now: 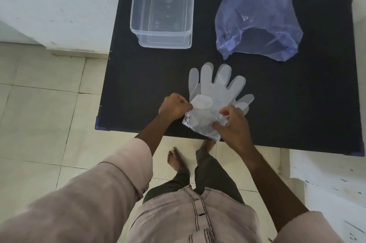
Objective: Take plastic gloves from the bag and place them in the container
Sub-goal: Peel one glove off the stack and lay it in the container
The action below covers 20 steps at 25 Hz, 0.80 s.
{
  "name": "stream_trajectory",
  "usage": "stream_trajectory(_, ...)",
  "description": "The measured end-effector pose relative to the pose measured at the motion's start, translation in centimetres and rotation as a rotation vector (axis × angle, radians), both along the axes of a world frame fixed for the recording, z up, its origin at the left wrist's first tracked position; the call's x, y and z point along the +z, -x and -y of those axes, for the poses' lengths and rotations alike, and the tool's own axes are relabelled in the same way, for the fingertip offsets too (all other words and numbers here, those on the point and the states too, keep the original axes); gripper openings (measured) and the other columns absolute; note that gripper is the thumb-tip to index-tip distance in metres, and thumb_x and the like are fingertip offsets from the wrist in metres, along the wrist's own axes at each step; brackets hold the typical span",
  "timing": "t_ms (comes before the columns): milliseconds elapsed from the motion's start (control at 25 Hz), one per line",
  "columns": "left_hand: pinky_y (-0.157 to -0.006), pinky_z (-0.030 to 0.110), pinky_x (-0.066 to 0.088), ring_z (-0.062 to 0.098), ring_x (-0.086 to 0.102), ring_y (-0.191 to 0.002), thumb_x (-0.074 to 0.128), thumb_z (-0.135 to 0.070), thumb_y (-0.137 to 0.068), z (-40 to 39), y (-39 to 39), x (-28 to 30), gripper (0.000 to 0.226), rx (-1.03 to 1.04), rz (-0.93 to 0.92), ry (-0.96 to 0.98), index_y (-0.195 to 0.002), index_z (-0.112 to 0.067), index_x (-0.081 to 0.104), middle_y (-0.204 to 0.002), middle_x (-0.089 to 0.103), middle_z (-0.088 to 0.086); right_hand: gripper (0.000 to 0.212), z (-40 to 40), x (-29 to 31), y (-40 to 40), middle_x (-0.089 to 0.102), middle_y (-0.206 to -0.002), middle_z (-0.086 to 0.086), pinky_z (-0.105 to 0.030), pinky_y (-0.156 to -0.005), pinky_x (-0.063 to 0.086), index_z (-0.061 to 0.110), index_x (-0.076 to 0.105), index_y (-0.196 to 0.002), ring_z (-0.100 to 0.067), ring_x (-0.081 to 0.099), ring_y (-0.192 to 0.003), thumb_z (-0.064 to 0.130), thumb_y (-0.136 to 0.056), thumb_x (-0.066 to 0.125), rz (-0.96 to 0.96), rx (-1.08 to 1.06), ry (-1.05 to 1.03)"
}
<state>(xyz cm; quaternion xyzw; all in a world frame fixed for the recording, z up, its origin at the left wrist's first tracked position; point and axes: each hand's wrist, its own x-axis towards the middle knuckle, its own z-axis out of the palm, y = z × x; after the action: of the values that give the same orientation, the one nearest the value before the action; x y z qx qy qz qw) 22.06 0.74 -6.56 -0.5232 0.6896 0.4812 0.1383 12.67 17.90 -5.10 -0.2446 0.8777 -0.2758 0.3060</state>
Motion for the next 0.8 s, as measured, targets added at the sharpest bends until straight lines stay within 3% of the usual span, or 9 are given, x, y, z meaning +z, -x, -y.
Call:
stream_trajectory(120, -0.059, 0.026, 0.046, 0.018, 0.062, -0.068, 0.066, -0.024, -0.082, -0.3, 0.5, 1.8, 0.018, 0.260, -0.072, -0.232, -0.086, -0.007, 0.070, -0.080, 0.068, 0.008, 0.075, 0.5, -0.4, -2.1, 0.059, -0.112, -0.008, -0.032, -0.083, 0.050, 0.014, 0.053, -0.117, -0.017, 0.055, -0.097, 0.071, -0.069, 0.063, -0.147, 0.192, -0.069)
stream_trajectory(240, -0.057, 0.027, 0.046, 0.019, 0.059, -0.069, 0.062, -0.023, -0.084, -0.8, 0.9, 3.1, 0.019, 0.428, -0.115, -0.446, -0.094, -0.007, 0.066, -0.080, 0.064, 0.007, 0.090, 0.5, -0.7, -3.8, 0.060, -0.119, -0.011, -0.038, -0.083, 0.051, 0.015, 0.051, -0.122, -0.026, 0.059, -0.103, 0.077, -0.057, 0.066, -0.357, 0.232, -0.146)
stream_trajectory(360, -0.053, 0.025, 0.046, 0.015, 0.056, -0.063, 0.060, -0.025, -0.085, -1.1, 0.9, 3.6, 0.021, 0.500, -0.130, -0.560, -0.096, -0.008, 0.063, -0.076, 0.061, 0.006, 0.066, 1.1, -0.8, -4.2, 0.067, -0.103, -0.011, -0.035, -0.073, 0.050, 0.013, 0.059, -0.109, -0.027, 0.063, -0.089, 0.068, -0.073, 0.058, -0.554, 0.167, -0.078)
stream_trajectory(440, -0.052, 0.024, 0.045, 0.014, 0.053, -0.060, 0.056, -0.030, -0.088, -1.2, 0.8, 3.6, 0.023, 0.538, -0.168, -0.603, -0.093, -0.009, 0.062, -0.074, 0.061, 0.006, 0.038, 1.3, -0.7, -3.5, 0.070, -0.093, -0.009, -0.034, -0.072, 0.049, 0.013, 0.062, -0.099, -0.024, 0.064, -0.083, 0.049, -0.087, 0.056, -0.502, 0.151, -0.031)
stream_trajectory(520, -0.055, 0.025, 0.044, 0.014, 0.053, -0.061, 0.051, -0.034, -0.092, -1.7, 0.5, 3.1, 0.027, 0.556, -0.234, -0.439, -0.092, -0.010, 0.062, -0.077, 0.063, 0.006, 0.022, 1.4, -0.2, -2.4, 0.071, -0.088, -0.007, -0.031, -0.075, 0.051, 0.012, 0.065, -0.094, -0.017, 0.063, -0.078, 0.033, -0.091, 0.059, -0.343, 0.071, 0.012)
stream_trajectory(560, -0.059, 0.026, 0.045, 0.014, 0.055, -0.066, 0.050, -0.034, -0.093, -2.1, -0.1, 2.6, 0.027, 0.489, -0.255, -0.223, -0.094, -0.010, 0.061, -0.083, 0.064, 0.006, 0.018, 1.4, 0.1, -1.8, 0.072, -0.087, -0.006, -0.025, -0.074, 0.049, 0.011, 0.066, -0.093, -0.013, 0.061, -0.076, 0.028, -0.091, 0.059, -0.269, 0.005, 0.043)
stream_trajectory(640, -0.074, 0.027, 0.044, 0.015, 0.056, -0.083, 0.050, -0.031, -0.094, -3.4, -2.0, 1.4, 0.021, 0.130, -0.253, 0.346, -0.098, -0.012, 0.059, -0.097, 0.062, 0.004, 0.016, 1.6, 0.6, -0.6, 0.069, -0.085, -0.003, -0.014, -0.066, 0.043, 0.009, 0.067, -0.091, -0.009, 0.059, -0.072, 0.023, -0.092, 0.059, -0.168, -0.101, 0.089)
stream_trajectory(680, -0.080, 0.027, 0.042, 0.016, 0.055, -0.090, 0.050, -0.030, -0.093, -4.2, -3.1, 0.8, 0.019, -0.037, -0.265, 0.509, -0.100, -0.014, 0.059, -0.103, 0.061, 0.004, 0.016, 1.7, 0.9, 0.0, 0.066, -0.083, -0.001, -0.010, -0.065, 0.040, 0.008, 0.067, -0.090, -0.007, 0.057, -0.070, 0.022, -0.092, 0.059, -0.126, -0.133, 0.105)
stream_trajectory(800, -0.091, 0.032, 0.039, 0.023, 0.054, -0.106, 0.046, -0.032, -0.091, -5.7, -5.4, -0.4, 0.030, -0.240, -0.234, 0.569, -0.113, -0.016, 0.058, -0.120, 0.059, 0.007, 0.010, 1.8, 1.5, 1.3, 0.060, -0.082, 0.004, -0.009, -0.065, 0.041, 0.012, 0.064, -0.086, -0.006, 0.056, -0.066, 0.021, -0.090, 0.063, -0.021, -0.190, 0.139)
